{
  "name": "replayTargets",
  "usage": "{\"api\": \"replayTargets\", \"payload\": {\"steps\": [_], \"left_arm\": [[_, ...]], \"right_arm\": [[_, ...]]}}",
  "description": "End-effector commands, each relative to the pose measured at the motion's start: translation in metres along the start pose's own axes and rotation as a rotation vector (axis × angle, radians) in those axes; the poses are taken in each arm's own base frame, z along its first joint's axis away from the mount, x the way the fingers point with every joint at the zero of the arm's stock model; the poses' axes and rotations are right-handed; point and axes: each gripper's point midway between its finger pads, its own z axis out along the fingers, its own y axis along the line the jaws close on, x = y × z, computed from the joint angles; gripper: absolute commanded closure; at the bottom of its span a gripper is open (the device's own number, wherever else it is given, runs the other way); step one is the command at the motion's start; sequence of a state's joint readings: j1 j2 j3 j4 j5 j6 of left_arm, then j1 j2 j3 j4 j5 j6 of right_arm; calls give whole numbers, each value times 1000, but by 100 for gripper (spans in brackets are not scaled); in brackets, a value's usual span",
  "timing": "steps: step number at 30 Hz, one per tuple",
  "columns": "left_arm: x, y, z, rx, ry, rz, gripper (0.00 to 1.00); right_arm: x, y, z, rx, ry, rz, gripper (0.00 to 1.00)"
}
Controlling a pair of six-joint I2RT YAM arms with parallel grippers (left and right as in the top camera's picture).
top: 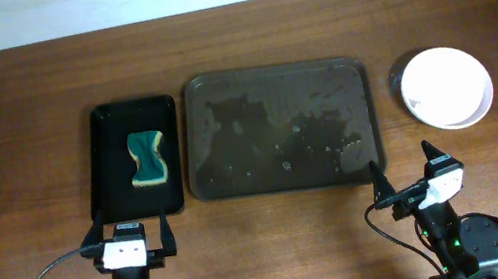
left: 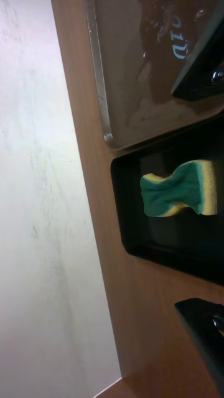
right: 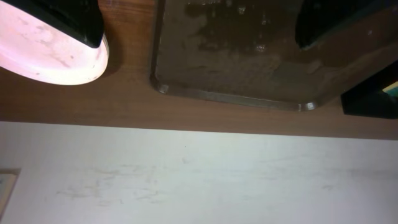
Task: Clean dirty plates on tray and stack at the side
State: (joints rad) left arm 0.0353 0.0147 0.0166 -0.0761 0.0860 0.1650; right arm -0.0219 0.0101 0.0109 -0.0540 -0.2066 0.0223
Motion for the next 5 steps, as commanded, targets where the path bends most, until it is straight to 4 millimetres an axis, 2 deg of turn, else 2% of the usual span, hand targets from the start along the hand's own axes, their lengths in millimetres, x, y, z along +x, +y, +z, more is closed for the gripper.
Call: {"api": "replayTargets", "payload": {"steps": [1, 5], "left_arm": [[2, 2, 0, -13, 0, 16, 0], [2, 2, 0, -13, 0, 16, 1]], "right_arm": [[3, 1, 0, -3, 5, 4, 1], [3, 1, 0, -3, 5, 4, 1]]}}
